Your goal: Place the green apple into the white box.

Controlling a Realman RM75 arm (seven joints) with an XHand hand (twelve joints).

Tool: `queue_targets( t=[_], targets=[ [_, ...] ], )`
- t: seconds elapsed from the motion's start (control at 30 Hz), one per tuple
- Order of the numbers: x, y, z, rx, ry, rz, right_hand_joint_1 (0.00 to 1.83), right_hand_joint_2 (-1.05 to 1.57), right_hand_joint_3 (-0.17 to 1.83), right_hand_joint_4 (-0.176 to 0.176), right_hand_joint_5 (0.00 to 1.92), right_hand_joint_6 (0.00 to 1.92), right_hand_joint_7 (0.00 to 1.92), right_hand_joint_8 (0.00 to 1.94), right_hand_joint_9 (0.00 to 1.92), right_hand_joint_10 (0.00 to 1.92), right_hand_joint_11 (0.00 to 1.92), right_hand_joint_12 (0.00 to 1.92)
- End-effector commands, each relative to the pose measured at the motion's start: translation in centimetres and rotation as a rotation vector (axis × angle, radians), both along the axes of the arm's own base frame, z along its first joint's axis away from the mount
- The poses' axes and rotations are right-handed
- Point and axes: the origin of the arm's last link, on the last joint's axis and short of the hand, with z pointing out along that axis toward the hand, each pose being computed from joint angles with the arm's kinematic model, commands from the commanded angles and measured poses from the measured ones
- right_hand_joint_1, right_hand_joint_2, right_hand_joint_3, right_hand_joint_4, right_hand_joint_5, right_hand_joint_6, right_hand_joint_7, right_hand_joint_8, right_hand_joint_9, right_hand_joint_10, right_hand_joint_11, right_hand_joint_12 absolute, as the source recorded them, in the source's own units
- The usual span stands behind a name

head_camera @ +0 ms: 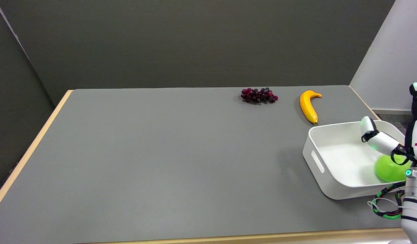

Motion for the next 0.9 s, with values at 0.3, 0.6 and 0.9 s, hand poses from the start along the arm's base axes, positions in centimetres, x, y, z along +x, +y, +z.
queue_targets(
  t=[0.3, 0.6, 0.9],
  targets=[
    [12.5, -9.7, -15.6, 0.759, 0.289, 0.343, 0.28, 0.55, 0.90, 0.060, 0.07, 0.36, 0.04, 0.12, 0.00, 0.15, 0.00, 0.42],
    [10.9, -15.0, -24.6, 1.131, 0.067, 0.207, 0.22, 0.59, 0.91, 0.031, 0.11, 0.40, 0.07, 0.25, 0.00, 0.28, 0.00, 0.55],
    [7.9, -17.3, -30.7, 1.433, -0.282, -0.055, 0.18, 0.63, 0.90, 0.041, 0.16, 0.39, 0.21, 0.30, 0.08, 0.63, 0.00, 1.02]
  ],
)
